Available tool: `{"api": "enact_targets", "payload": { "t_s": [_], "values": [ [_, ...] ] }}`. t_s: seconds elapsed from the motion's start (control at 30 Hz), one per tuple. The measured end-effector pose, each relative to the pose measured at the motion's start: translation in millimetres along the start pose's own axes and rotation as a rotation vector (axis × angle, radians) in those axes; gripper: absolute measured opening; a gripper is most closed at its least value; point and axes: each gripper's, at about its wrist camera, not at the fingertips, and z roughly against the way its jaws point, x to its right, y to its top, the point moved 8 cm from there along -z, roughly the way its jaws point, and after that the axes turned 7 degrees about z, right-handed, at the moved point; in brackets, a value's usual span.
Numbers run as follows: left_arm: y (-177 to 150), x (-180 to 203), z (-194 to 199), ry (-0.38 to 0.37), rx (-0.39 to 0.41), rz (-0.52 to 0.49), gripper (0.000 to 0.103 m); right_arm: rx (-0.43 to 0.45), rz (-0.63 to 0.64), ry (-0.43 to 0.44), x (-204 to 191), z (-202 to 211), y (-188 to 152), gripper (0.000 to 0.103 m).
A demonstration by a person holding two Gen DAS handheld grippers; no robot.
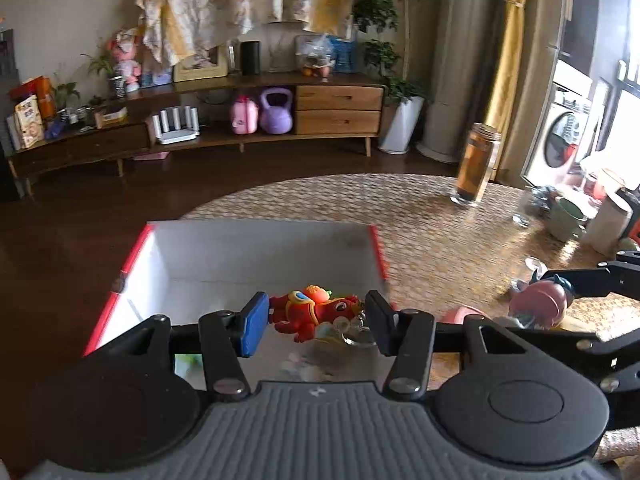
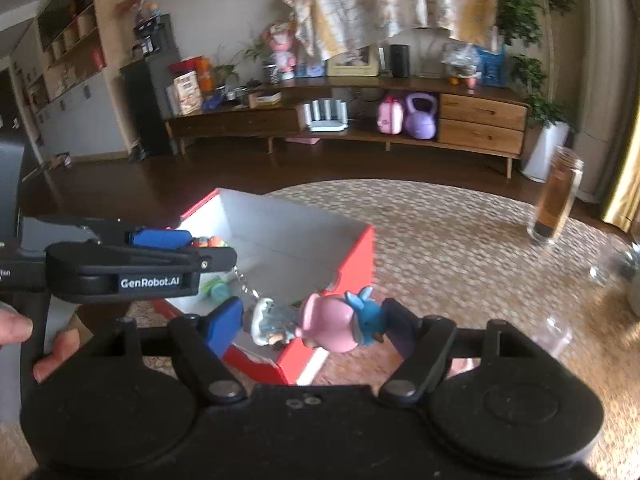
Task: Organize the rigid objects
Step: 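Carry the keychain toy and figurine with both grippers over the red shoebox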
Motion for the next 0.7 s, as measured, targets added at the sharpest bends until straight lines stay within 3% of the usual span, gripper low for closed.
{"api": "enact_targets", "payload": {
  "t_s": [0.37,0.7],
  "values": [
    [18.6,-67.2,-39.1,0.089,-0.030,0.031,0.052,-0.041,0.110,0.045,-45.2,-65.9,27.3,0.075],
    [6.2,-101.4,-107.5,0.168,-0.137,0.015,0.052,-0.151,0.229,-0.006,-74.6,-145.0,14.6,0.075]
  ]
}}
